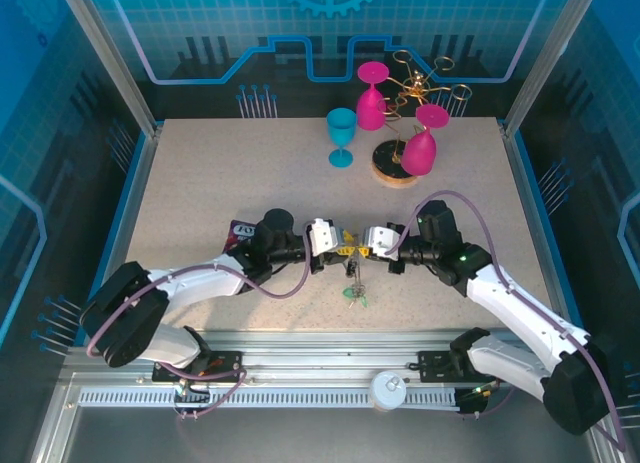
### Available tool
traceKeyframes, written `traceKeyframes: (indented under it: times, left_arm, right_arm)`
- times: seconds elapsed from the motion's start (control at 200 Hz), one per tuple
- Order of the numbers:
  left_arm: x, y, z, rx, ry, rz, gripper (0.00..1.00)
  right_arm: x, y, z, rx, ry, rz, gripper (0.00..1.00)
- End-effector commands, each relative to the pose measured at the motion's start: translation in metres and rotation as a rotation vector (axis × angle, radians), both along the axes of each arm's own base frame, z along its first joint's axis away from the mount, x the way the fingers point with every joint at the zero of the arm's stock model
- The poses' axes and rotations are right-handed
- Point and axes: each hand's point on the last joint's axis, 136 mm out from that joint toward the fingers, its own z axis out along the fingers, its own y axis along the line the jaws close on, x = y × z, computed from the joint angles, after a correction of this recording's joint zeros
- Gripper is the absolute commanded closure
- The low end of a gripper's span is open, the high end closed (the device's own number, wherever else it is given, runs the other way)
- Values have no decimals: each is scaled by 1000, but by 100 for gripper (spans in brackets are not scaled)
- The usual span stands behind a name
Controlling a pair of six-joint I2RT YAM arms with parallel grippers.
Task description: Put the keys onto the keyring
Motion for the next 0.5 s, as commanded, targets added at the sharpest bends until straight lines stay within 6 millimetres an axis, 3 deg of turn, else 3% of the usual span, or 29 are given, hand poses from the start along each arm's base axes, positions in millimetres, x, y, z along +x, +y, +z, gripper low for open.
traceKeyframes:
  times: [0.0,0.255,0.495]
  left_arm:
    - [-10,6,10,-39,-10,-28,73]
    - [-21,8,14,-86,-1,-65,70]
    - [-16,1,19,-145,1,-72,80]
  right_arm:
    - [-9,6,23,99,-6,58,100]
    - [-15,11,33,156,18,97,100]
    - [-16,13,33,177,32,103,100]
